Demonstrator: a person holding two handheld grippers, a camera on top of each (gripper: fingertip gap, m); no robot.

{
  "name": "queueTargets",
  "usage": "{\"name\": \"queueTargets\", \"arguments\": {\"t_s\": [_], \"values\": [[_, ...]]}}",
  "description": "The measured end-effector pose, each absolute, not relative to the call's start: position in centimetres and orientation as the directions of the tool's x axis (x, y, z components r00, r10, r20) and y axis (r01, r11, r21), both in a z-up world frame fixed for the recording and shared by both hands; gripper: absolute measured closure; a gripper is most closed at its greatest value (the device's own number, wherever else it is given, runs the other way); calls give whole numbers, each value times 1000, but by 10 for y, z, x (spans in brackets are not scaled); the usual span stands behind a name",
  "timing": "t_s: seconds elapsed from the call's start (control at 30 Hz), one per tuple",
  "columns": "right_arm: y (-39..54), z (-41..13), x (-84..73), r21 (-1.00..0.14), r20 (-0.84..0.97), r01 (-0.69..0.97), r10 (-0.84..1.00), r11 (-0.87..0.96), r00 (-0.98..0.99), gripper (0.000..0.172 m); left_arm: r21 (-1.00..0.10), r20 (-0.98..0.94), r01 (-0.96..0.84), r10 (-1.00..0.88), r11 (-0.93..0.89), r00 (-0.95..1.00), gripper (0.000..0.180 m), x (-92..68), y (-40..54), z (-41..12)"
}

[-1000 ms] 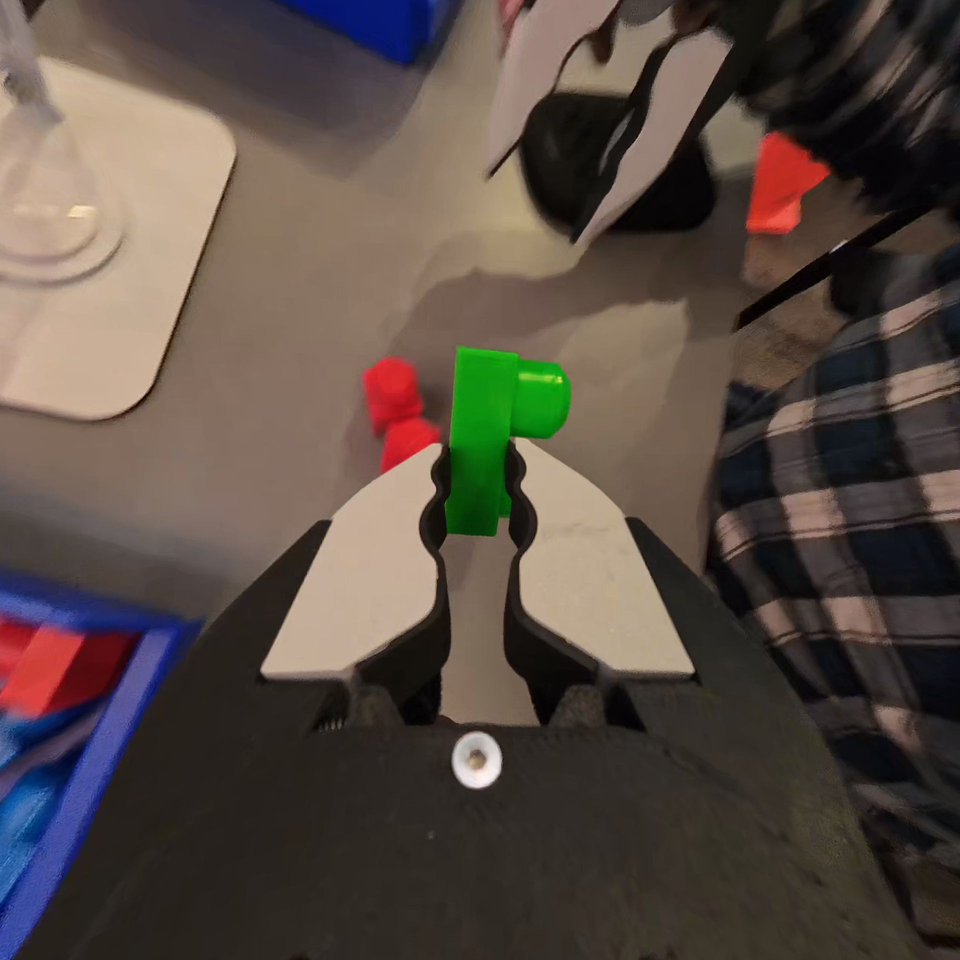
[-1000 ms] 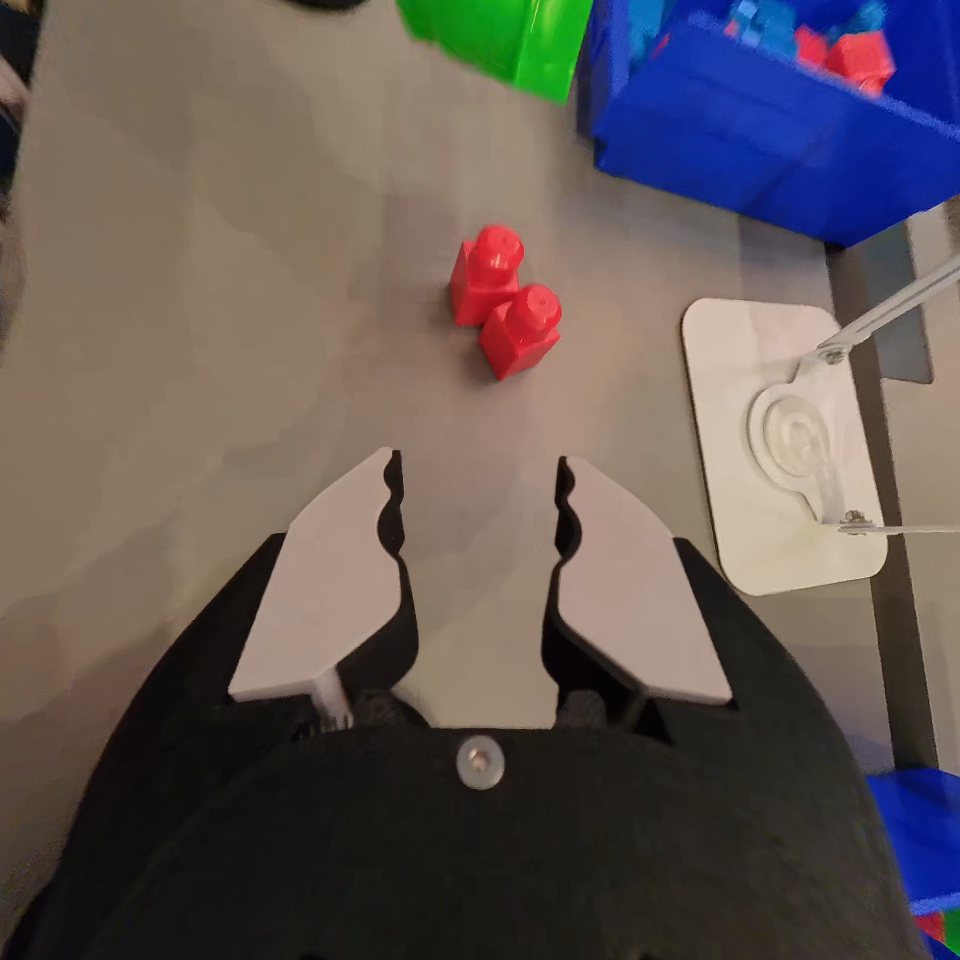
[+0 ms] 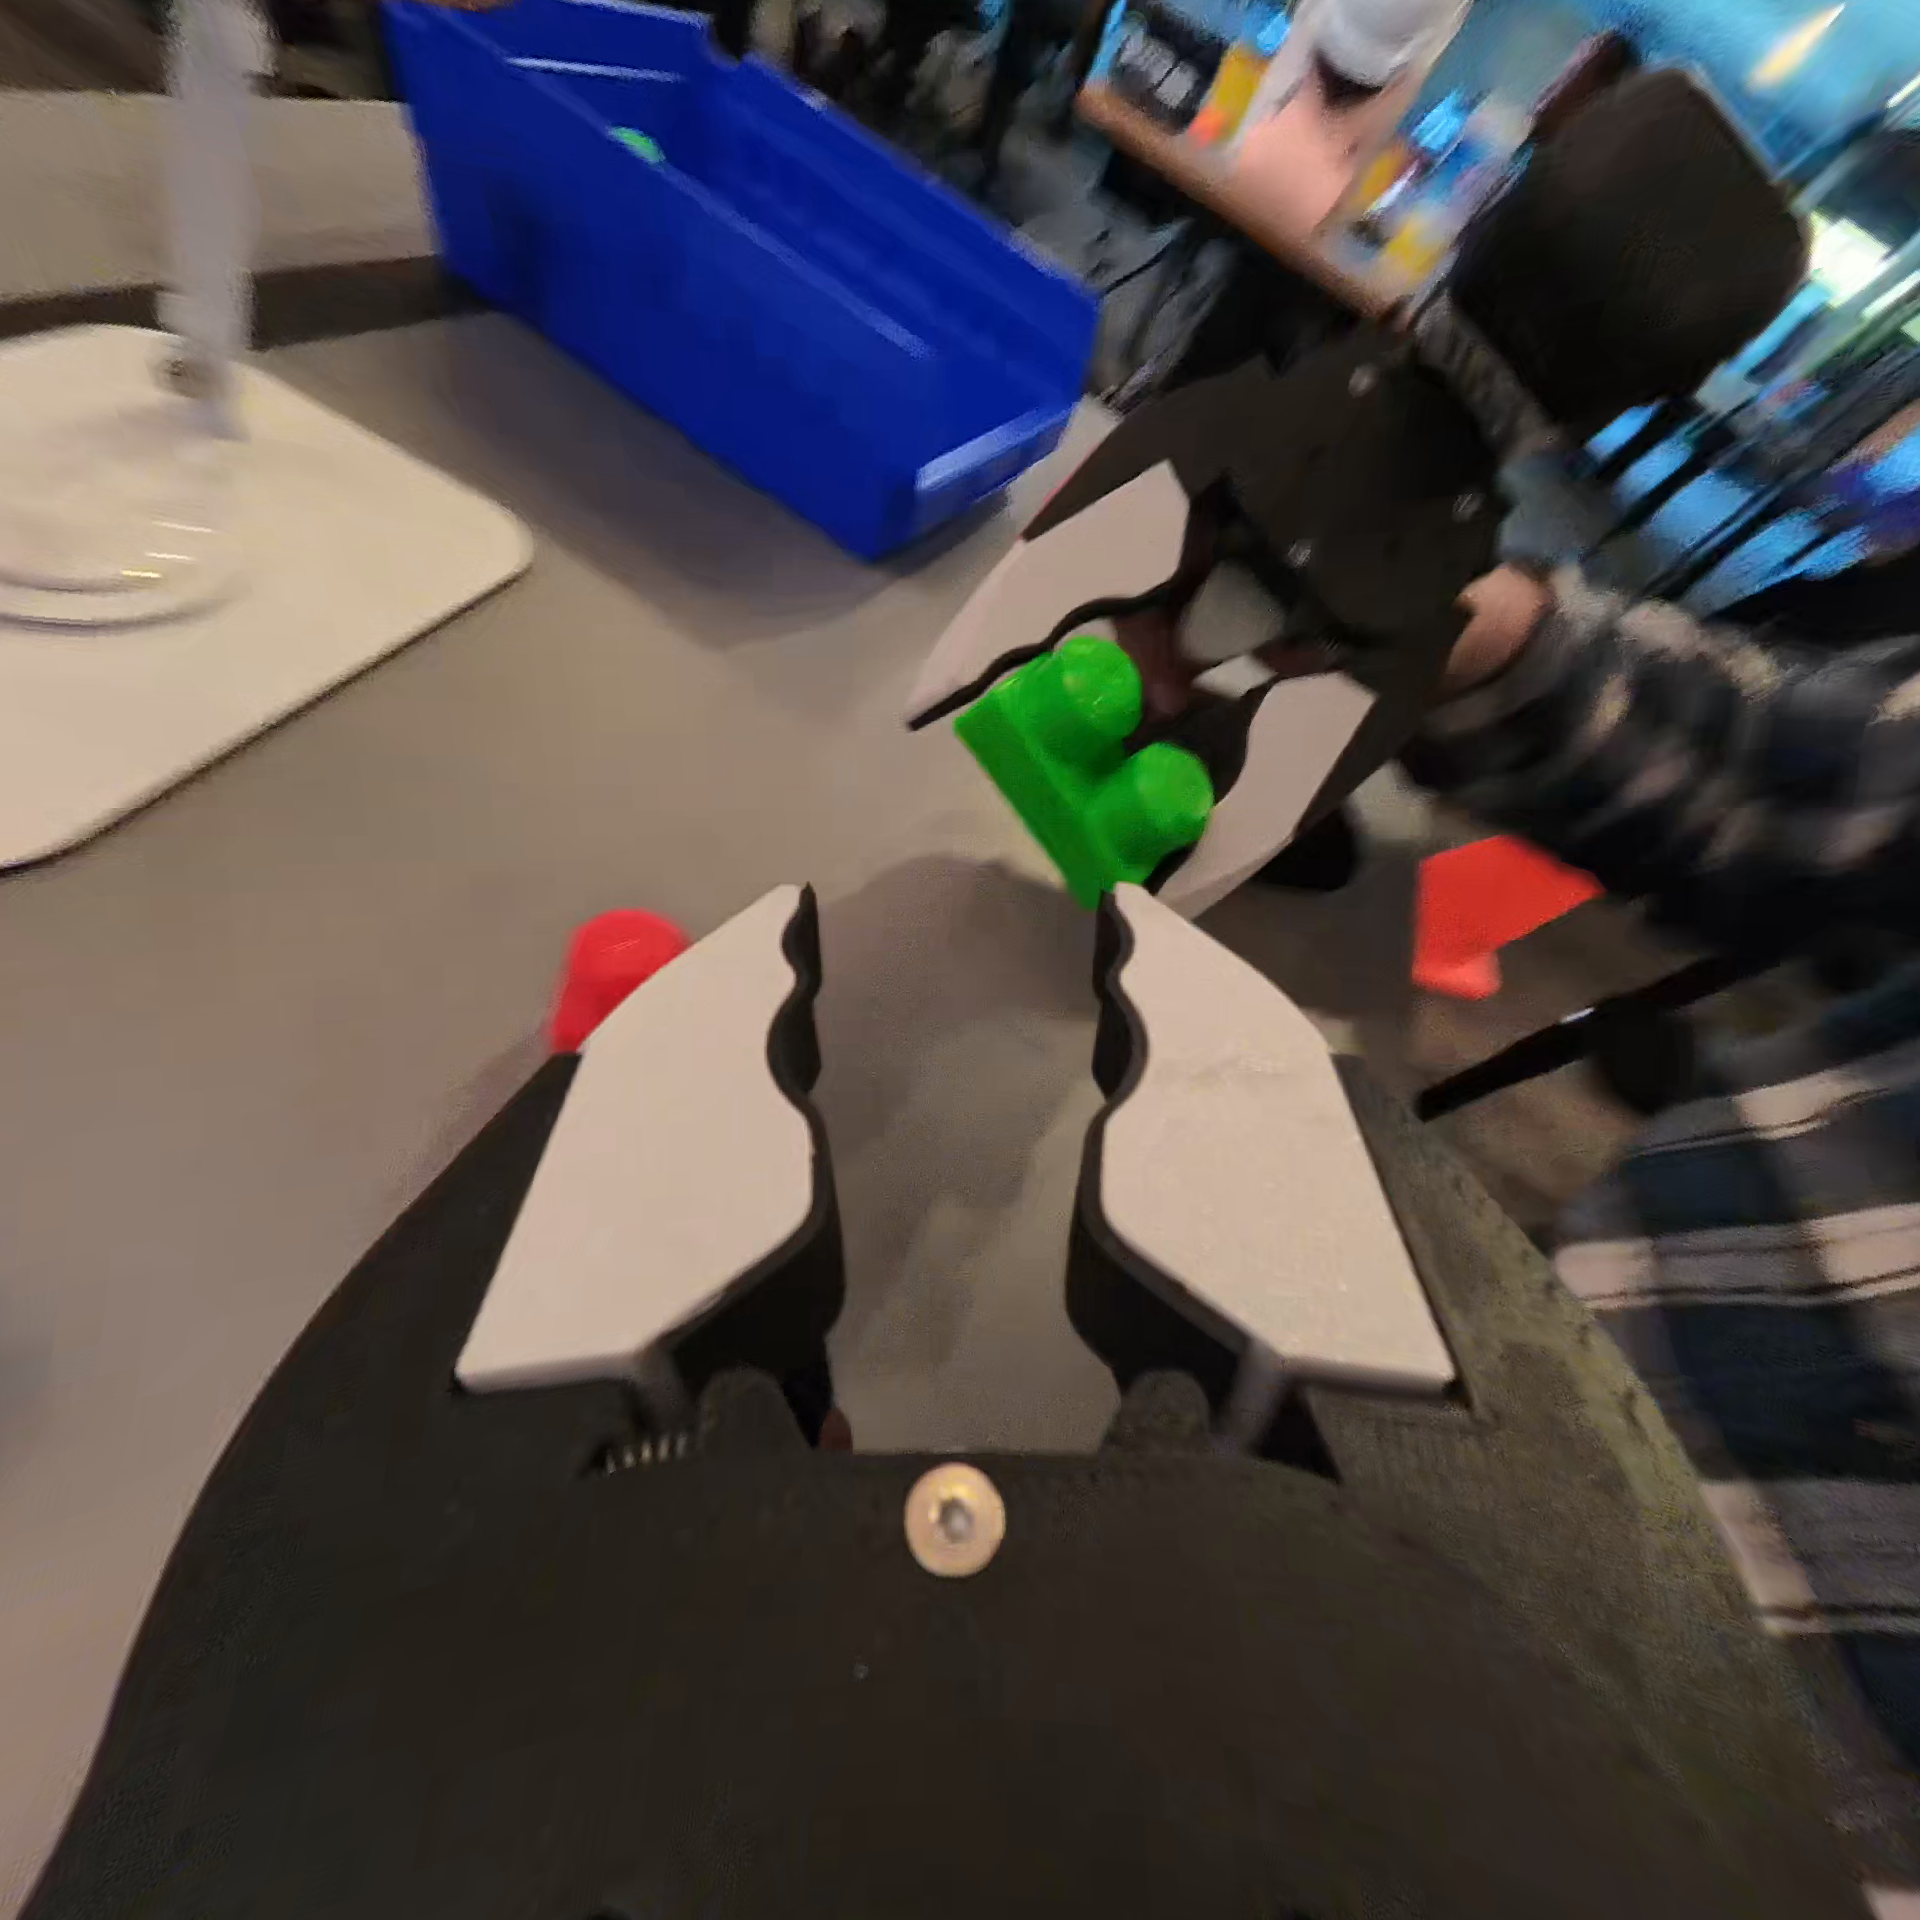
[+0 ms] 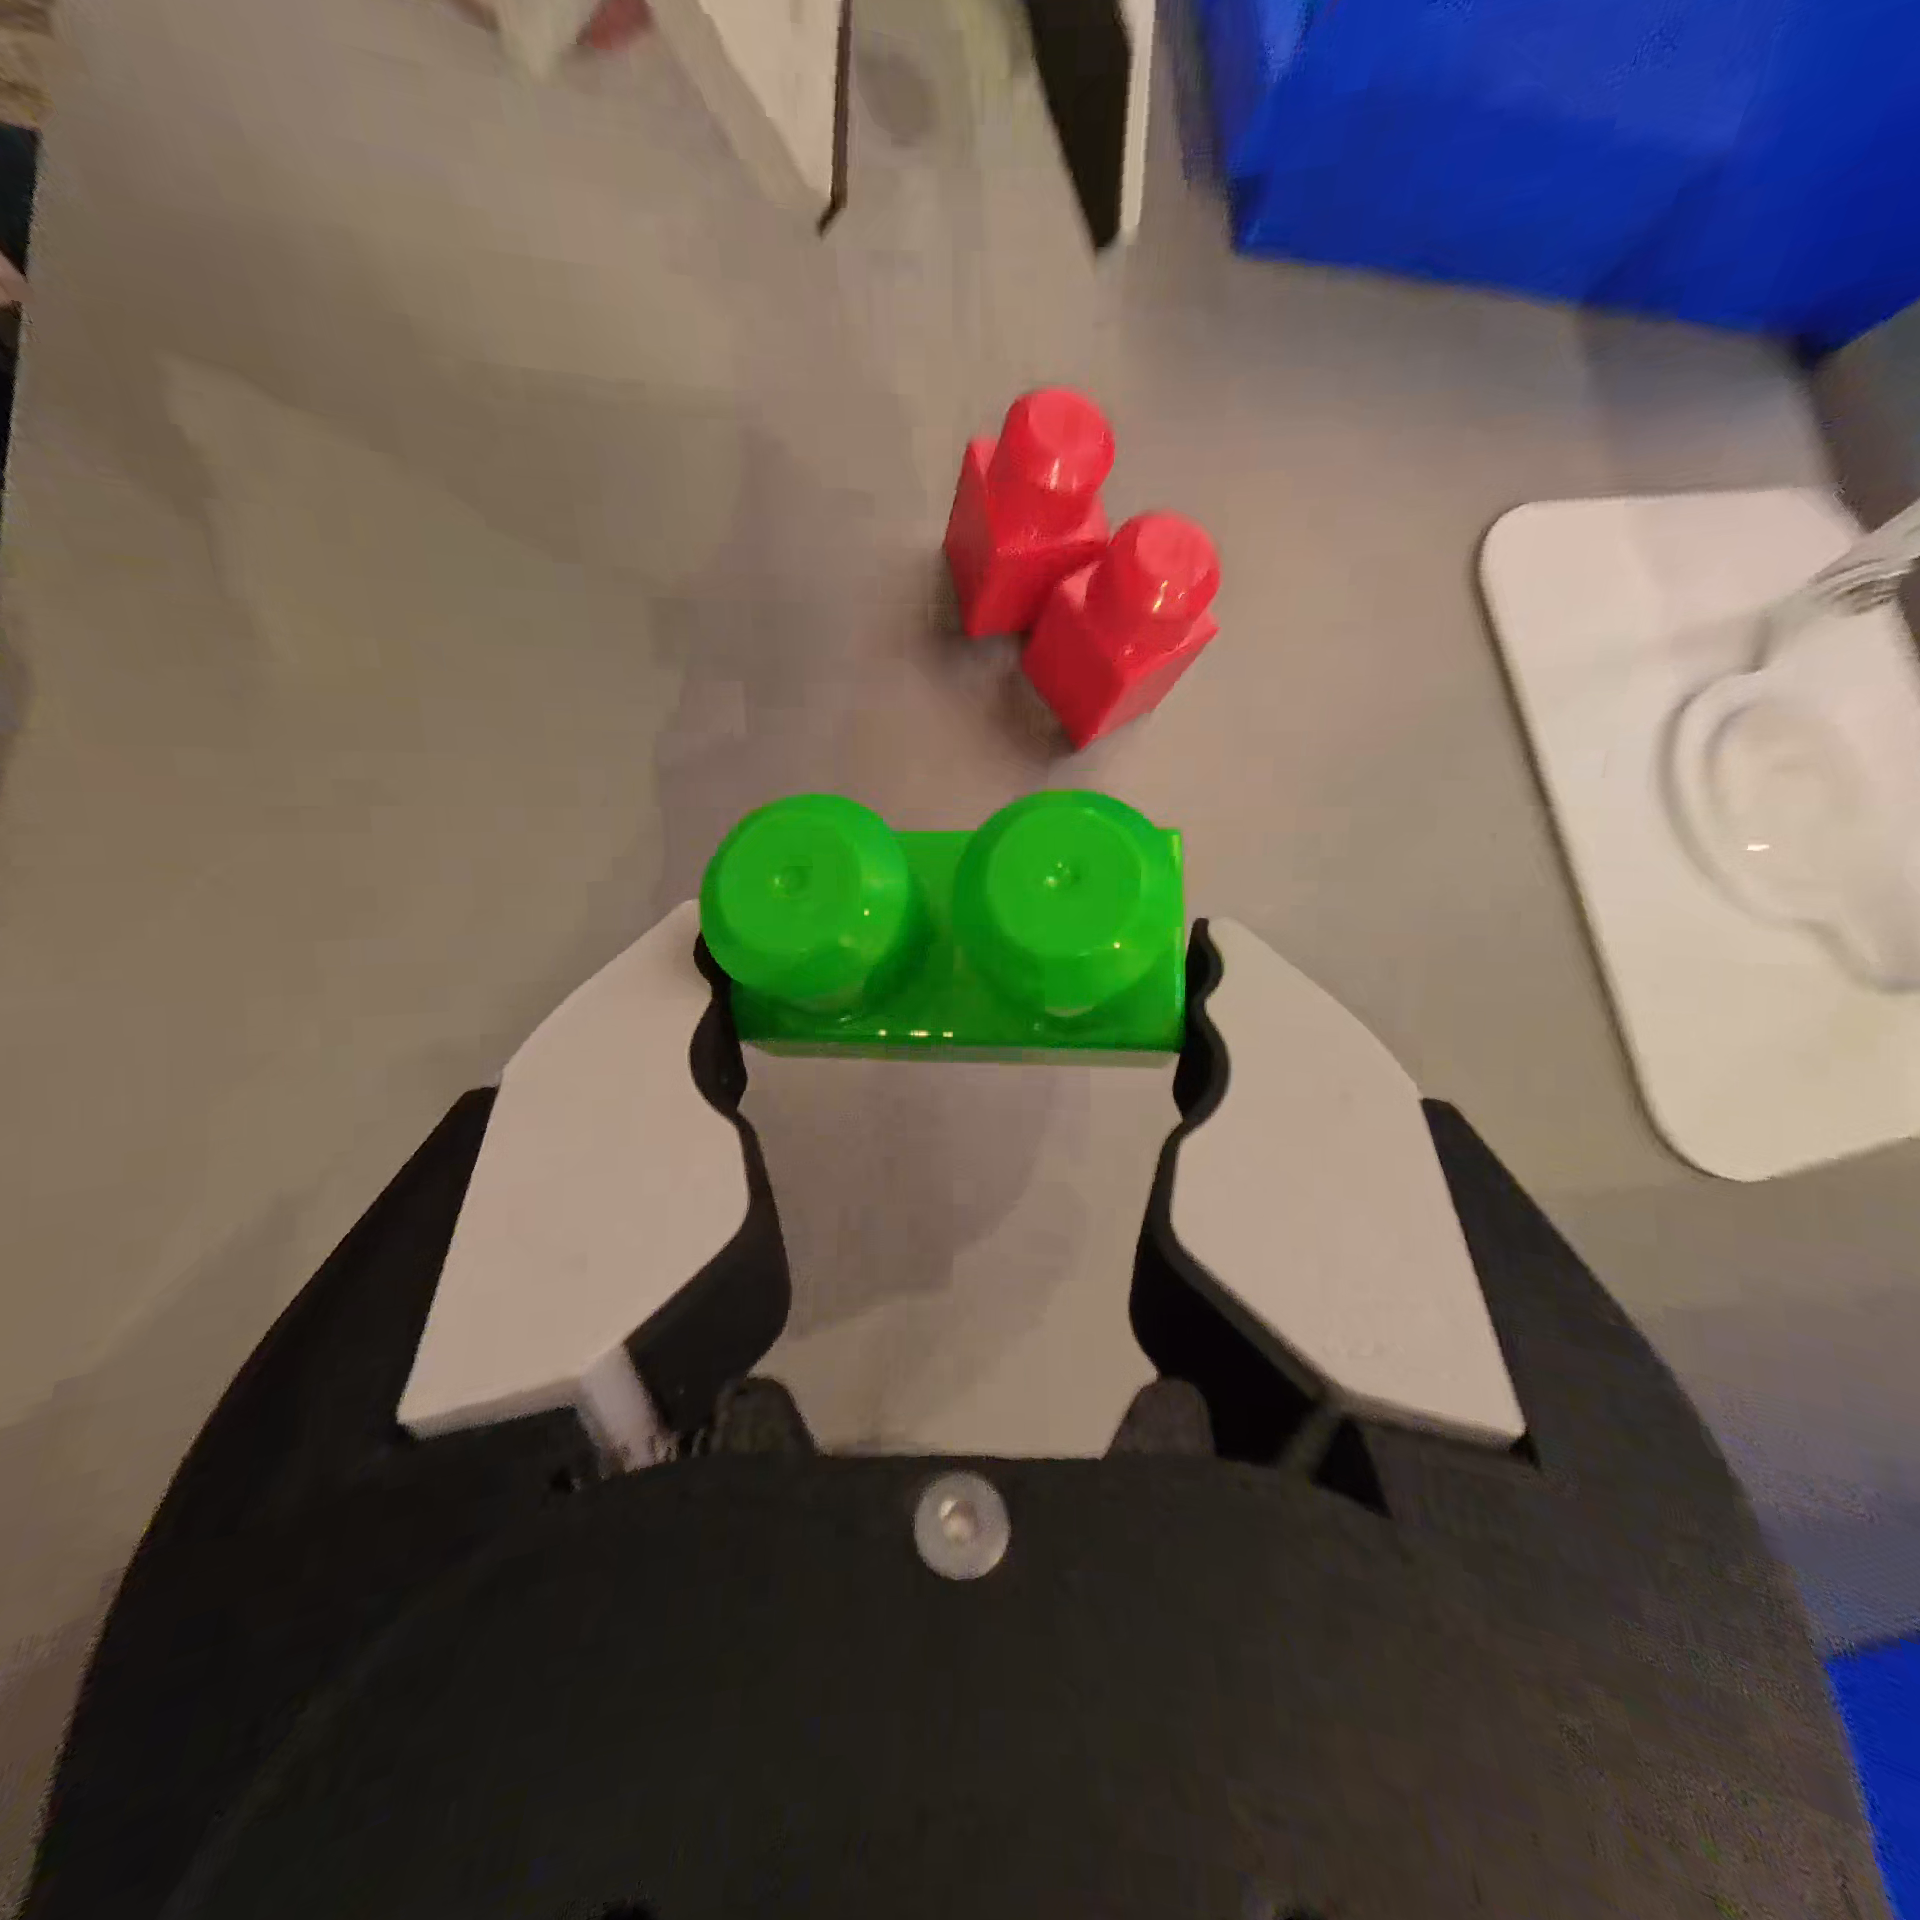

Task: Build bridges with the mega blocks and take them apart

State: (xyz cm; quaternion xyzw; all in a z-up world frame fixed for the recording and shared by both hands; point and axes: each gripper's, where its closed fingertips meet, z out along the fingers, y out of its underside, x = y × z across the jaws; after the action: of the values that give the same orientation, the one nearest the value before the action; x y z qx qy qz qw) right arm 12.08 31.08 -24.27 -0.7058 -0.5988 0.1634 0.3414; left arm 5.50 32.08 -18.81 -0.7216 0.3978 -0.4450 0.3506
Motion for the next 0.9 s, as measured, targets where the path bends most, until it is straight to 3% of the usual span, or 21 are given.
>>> {"name": "queueTargets", "arguments": {"t_s": [0.1, 0.37, 0.7, 0.9], "values": [[303, -266, 115, -639, 32, 761, 984, -115, 176, 88, -845, 149, -429, -911, -319, 384, 127, 24, 337, -212], [307, -311, 111, -504, 28, 860, 993, -81, 111, 89, -767, 70, -563, -913, -307, 403, 128, 4, 350, -254], [309, -310, 122, -490, 53, 869, 993, -70, 109, 73, -720, 56, -625, -923, -301, 381, 126, 13, 359, -283], [321, -278, 107, -601, -2, 791, 989, -119, 146, 78, -707, 48, -631, -912, -319, 407, 133, 16, 364, -291]]}}
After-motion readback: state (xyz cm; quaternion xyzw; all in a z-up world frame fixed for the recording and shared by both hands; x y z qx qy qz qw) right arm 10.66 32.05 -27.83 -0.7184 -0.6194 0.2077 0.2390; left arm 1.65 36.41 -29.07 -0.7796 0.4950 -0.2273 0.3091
